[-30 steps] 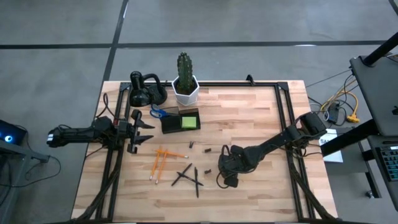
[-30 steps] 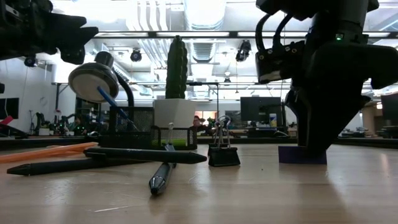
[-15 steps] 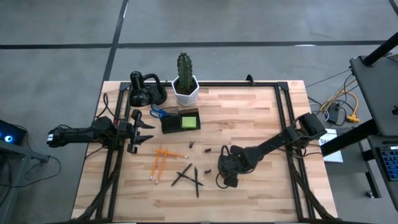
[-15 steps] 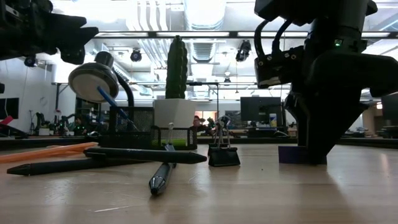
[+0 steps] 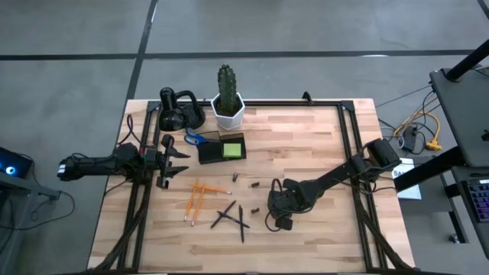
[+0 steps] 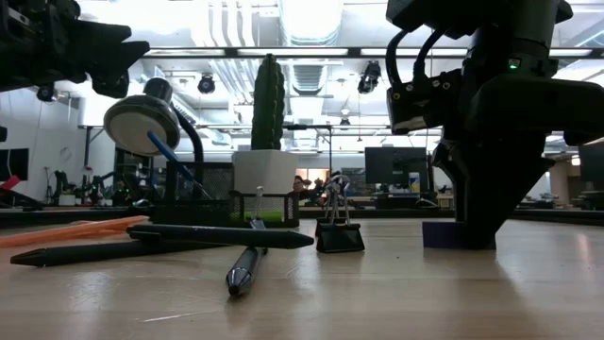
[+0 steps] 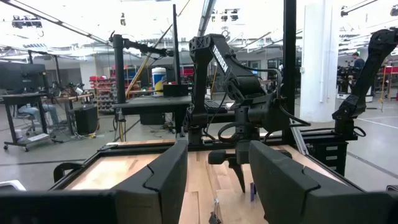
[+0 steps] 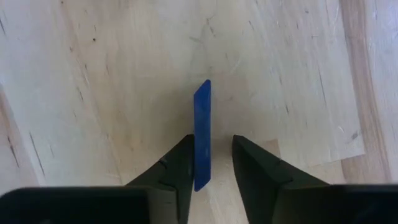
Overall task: Pick and place office supplies into organizer
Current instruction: Put the blue eraser into the black desk organizer
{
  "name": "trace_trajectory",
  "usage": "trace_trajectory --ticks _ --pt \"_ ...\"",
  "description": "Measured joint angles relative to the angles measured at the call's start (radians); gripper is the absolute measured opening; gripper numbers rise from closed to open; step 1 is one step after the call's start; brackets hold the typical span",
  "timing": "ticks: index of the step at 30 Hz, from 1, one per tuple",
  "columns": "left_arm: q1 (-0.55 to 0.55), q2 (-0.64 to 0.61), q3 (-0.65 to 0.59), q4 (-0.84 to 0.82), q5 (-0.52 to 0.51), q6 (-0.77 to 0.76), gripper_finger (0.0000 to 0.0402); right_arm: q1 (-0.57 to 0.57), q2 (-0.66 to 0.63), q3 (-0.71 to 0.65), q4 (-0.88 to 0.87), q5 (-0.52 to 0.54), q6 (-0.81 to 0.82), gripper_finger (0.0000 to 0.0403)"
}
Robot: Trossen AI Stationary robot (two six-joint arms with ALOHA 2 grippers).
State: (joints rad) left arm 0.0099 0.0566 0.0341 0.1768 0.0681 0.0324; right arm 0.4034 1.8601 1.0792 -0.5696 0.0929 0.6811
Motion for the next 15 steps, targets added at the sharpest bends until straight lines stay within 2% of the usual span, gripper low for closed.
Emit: trace_trajectory --ticks 9,15 --pt "0.000 0.000 0.000 0.000 0.000 0.000 0.0157 0.000 0.000 0.001 0.001 -0.017 0.001 0.0019" --pt "0.000 0.000 0.000 0.000 0.000 -0.001 0.0157 0.000 -0.006 0.003 -0.005 -0.013 0.000 0.0016"
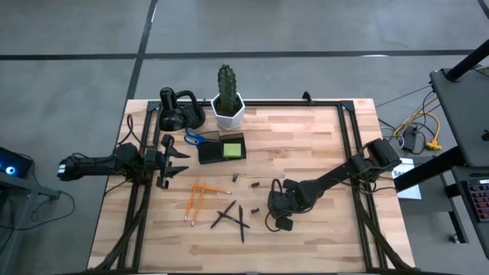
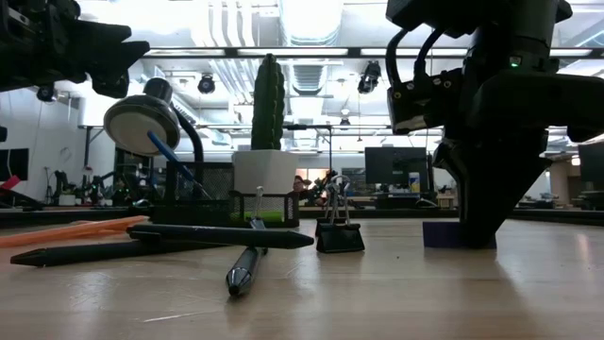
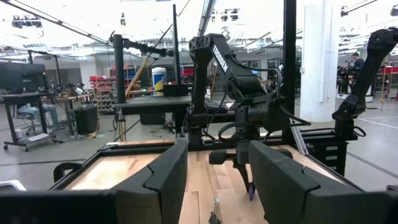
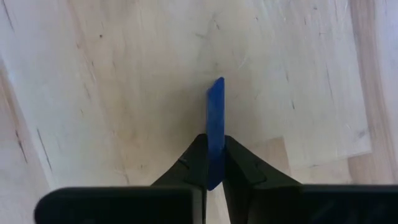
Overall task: Pick and place office supplies into organizer
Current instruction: Put the blue eraser into the black desk organizer
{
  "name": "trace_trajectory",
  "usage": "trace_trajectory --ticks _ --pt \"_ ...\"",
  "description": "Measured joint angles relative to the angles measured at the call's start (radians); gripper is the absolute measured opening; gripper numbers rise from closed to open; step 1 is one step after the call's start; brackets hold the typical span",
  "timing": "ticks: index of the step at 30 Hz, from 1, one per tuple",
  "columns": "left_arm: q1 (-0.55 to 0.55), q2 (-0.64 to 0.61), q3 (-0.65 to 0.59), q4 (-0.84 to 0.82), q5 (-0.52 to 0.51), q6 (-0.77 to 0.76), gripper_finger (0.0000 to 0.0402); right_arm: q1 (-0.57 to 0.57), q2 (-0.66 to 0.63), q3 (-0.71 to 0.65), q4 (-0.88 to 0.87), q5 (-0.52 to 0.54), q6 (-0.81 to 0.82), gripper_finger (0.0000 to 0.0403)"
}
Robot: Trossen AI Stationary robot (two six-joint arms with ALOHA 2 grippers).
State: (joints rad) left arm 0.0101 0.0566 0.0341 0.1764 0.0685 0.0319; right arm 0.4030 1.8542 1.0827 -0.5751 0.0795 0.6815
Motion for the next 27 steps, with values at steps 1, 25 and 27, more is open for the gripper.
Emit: trace_trajectory --ticks 1,25,27 --pt "0.000 0.000 0.000 0.000 0.000 0.000 0.0157 0.000 0.000 0.007 -0.014 0.011 0.000 0.0016" --pt "0.000 0.000 0.000 0.000 0.000 -0.027 0.0157 -0.109 -0.008 0.279 -0.138 0.160 -0.308 0.0013" --pt "0.000 0.000 0.000 0.000 0.000 -0.027 0.0157 -0.130 -0.008 0.292 -0.135 0.160 -0.354 0.0013"
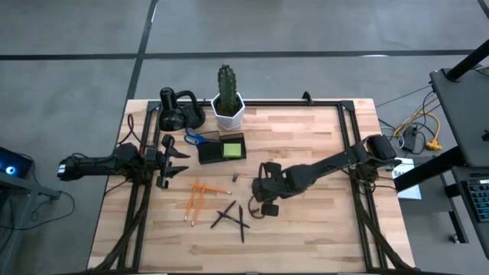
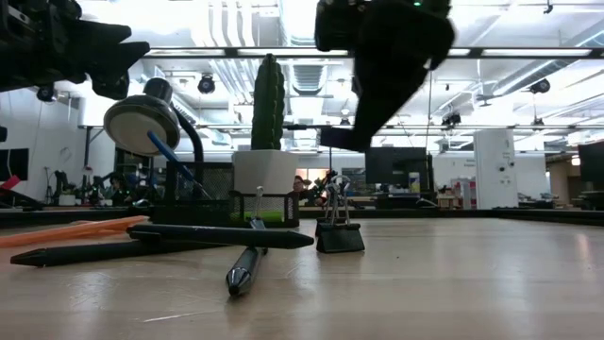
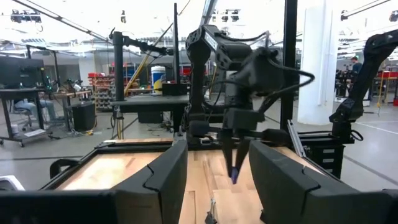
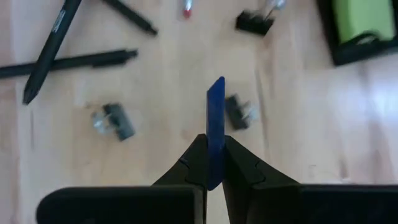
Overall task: Pick and place office supplies into organizer
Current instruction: Put the blue eraser into the black desk organizer
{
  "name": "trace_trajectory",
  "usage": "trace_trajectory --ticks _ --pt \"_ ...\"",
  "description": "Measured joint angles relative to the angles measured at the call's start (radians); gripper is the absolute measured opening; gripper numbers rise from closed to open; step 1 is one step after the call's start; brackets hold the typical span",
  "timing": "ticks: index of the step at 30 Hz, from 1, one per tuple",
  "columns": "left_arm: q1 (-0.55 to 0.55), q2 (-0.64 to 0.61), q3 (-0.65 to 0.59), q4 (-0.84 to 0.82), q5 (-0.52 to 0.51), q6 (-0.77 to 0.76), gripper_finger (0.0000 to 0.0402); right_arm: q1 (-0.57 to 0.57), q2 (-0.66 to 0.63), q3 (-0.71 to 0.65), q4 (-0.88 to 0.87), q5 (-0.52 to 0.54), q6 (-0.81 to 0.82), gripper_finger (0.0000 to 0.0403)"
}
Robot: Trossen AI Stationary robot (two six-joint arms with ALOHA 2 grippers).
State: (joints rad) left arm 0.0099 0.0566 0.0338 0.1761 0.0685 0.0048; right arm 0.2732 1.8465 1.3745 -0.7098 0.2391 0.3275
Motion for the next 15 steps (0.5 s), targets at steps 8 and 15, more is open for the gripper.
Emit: trace_trajectory --ticks 8,15 --pt "0.000 0.000 0.000 0.000 0.000 -0.027 0.0157 -0.078 0.000 0.027 0.100 -0.077 -0.217 0.0013" --pt "0.000 0.000 0.000 0.000 0.000 -0.052 0.0157 -0.129 0.000 0.027 0.243 -0.119 -0.327 0.0013"
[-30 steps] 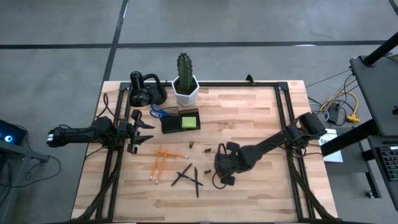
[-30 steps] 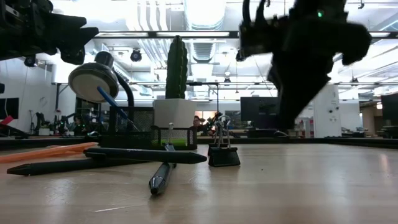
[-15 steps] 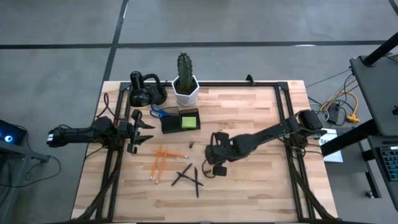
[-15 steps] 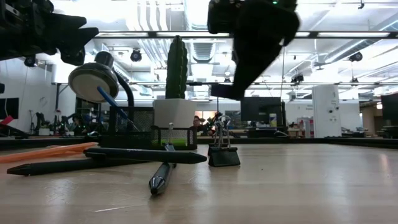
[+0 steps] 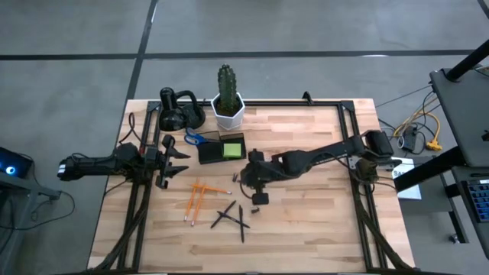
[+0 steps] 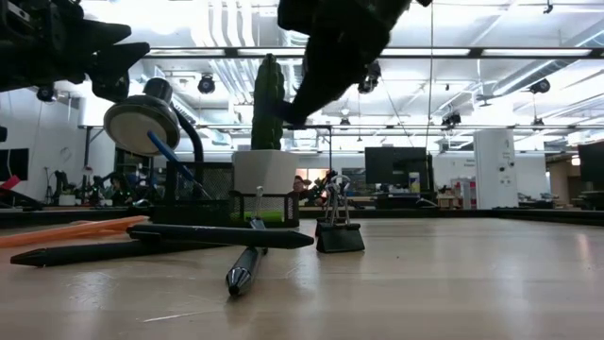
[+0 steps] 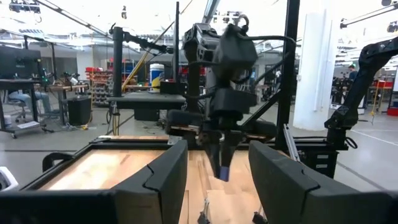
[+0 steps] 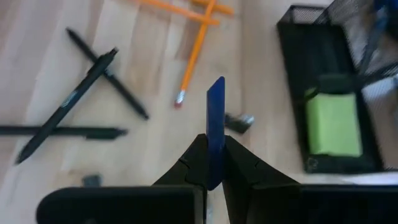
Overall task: Pick and place office supplies into organizer
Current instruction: Put the blue eraser into the black desk organizer
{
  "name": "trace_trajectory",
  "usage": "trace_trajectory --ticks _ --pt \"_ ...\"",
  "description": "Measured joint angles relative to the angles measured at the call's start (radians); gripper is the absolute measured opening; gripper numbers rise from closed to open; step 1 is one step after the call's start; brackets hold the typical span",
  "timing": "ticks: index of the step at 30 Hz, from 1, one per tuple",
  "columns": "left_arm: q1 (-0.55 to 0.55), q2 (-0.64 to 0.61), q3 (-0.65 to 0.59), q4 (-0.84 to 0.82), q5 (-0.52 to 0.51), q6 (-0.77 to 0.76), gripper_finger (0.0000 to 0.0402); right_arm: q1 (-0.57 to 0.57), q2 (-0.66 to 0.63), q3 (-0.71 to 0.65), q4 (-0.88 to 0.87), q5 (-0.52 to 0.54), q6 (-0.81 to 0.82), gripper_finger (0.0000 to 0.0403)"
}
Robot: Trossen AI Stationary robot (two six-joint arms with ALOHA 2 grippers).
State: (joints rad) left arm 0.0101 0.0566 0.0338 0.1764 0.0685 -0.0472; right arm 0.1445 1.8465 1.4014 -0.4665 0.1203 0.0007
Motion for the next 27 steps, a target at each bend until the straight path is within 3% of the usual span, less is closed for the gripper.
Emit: trace_trajectory --ticks 4,8,16,27 --pt "0.000 0.000 0.000 0.000 0.000 0.000 0.0157 -0.032 0.001 0.000 0.119 0.001 -0.089 0.0013" --pt "0.000 0.000 0.000 0.001 0.000 0.000 0.0157 -0.079 0.008 0.000 0.376 -0.013 -0.219 0.0013" --pt "0.000 0.000 0.000 0.002 0.000 0.000 0.0157 -0.126 0.008 -0.046 0.696 -0.124 -0.279 0.0013" --pt "0.000 0.003 -0.002 -0.007 0.000 0.006 0.0157 -0.127 0.061 -0.113 0.890 -0.193 -0.290 0.0013"
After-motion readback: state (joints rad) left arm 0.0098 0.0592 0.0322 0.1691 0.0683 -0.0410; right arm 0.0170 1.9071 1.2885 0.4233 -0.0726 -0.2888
